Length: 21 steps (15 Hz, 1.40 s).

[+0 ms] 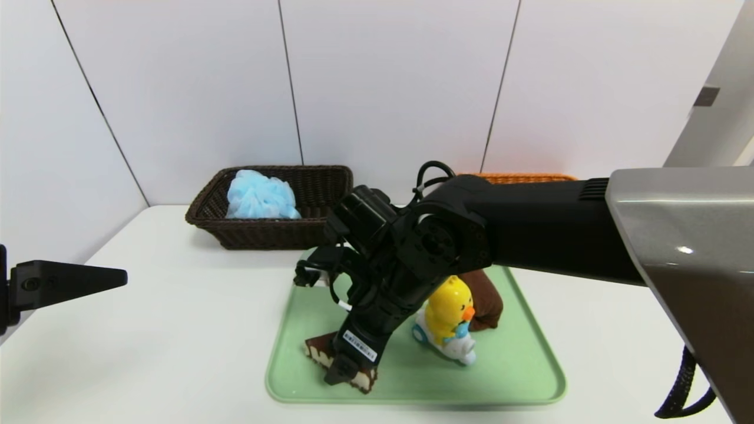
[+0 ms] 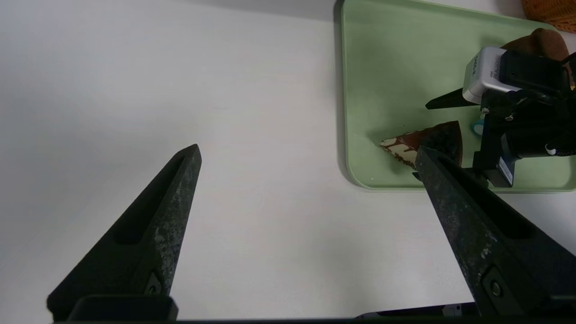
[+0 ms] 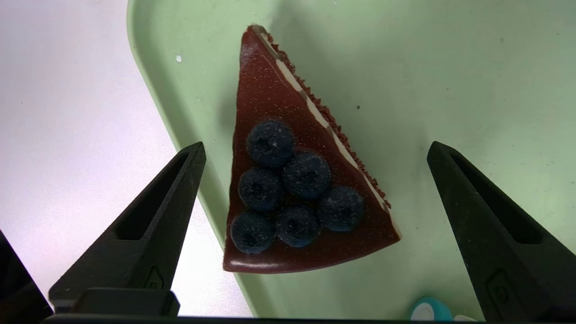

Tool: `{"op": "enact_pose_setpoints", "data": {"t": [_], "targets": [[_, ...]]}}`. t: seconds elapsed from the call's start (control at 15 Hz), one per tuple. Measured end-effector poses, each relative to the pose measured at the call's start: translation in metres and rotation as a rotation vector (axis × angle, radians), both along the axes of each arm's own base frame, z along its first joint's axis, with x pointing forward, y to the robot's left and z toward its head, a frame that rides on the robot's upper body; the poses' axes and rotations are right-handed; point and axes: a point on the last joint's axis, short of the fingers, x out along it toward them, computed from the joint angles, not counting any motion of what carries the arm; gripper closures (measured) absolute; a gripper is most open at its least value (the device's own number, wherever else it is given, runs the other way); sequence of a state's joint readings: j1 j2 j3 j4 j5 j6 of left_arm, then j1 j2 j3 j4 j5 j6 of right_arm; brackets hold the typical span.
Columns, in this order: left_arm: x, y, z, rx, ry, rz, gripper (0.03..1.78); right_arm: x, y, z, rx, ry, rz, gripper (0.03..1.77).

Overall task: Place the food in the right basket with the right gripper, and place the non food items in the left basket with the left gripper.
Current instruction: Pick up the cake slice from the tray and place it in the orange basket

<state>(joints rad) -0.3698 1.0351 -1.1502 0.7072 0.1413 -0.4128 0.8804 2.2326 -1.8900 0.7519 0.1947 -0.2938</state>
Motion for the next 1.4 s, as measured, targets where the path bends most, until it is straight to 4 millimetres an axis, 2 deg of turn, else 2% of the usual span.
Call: {"op": "enact_pose_setpoints", "data": {"t": [0.27, 0.47, 0.73, 1.0, 1.2, 1.4], "targets": [[0.0, 0.0, 0.0, -0.001, 0.0, 0.002, 0.12, -0.001, 0.001, -0.001, -0.006, -0.003, 0.009, 0.7], [0.0, 0.0, 0.0, -0.001, -0.001, 0.002, 0.12, -0.001, 0.002, -0.001, -0.019, -0.021, 0.0, 0.97], [0.0, 0.0, 0.001, -0.002, -0.006, 0.002, 0.12, -0.001, 0.001, 0.011, 0.015, -0.04, -0.012, 0.99], [0.0, 0.0, 0.002, -0.004, -0.011, 0.001, 0.12, 0.006, -0.008, 0.04, 0.111, -0.103, -0.058, 0.99], [0.0, 0.0, 0.002, -0.003, -0.01, 0.001, 0.12, 0.018, -0.03, 0.063, 0.174, -0.135, -0.142, 0.99], [0.0, 0.0, 0.002, -0.005, -0.013, 0.0, 0.12, 0.036, -0.061, 0.09, 0.28, -0.179, -0.287, 0.99]]}}
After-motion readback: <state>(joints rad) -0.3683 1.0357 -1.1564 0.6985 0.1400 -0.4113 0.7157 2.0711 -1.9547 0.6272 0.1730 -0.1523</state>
